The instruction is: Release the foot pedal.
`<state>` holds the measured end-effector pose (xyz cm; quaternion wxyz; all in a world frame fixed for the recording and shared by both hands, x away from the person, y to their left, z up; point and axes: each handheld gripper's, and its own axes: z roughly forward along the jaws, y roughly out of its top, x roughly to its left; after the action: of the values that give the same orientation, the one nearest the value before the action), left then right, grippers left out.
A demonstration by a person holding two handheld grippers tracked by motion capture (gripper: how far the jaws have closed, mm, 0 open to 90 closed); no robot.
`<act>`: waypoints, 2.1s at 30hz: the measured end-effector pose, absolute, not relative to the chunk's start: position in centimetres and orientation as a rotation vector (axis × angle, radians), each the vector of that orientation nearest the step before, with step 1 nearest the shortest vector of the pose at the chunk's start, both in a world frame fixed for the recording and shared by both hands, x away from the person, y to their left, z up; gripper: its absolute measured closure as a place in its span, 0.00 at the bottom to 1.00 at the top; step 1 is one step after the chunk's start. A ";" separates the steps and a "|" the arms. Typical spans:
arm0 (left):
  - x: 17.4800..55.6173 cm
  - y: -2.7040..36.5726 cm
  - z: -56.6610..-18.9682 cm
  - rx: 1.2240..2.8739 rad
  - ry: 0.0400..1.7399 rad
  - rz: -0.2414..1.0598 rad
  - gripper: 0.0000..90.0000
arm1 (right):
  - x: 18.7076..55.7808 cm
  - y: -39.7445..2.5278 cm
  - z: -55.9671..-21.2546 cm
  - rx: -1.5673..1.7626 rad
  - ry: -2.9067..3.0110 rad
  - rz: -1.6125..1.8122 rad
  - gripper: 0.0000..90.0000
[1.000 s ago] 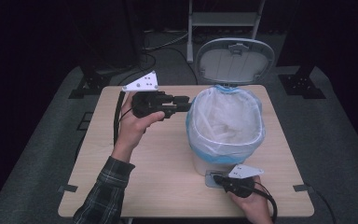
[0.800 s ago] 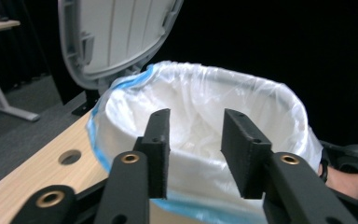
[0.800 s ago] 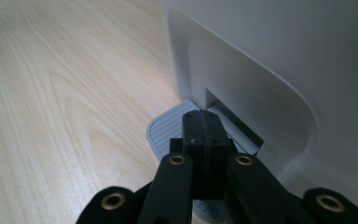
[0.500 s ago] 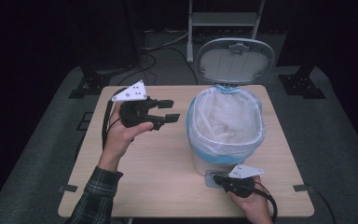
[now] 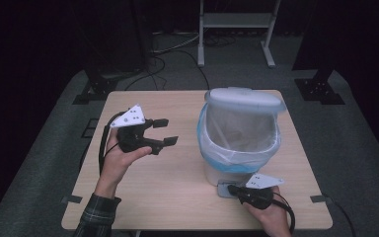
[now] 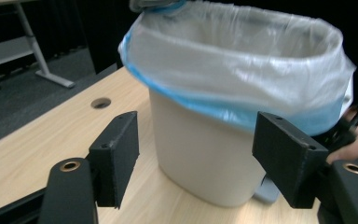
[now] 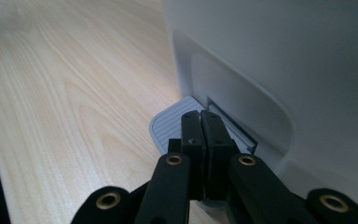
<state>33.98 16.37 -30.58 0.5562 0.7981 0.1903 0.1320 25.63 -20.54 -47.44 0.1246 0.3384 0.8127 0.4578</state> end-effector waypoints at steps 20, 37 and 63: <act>31.1 19.1 -36.5 1.925 0.581 0.377 0.22 | 24.3 -22.6 -45.9 0.978 2.356 1.351 0.83; 29.2 21.0 -40.2 1.990 0.669 0.398 0.04 | 23.7 -27.1 -46.1 1.076 2.268 1.296 0.54; 28.3 23.9 -46.7 2.134 0.876 0.412 0.03 | 25.5 -31.8 -47.9 1.275 2.159 1.090 0.32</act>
<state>28.32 23.94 -46.70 0.3886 0.8391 0.3444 0.1622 25.53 -31.81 -47.89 0.2026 0.4567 0.7732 0.3905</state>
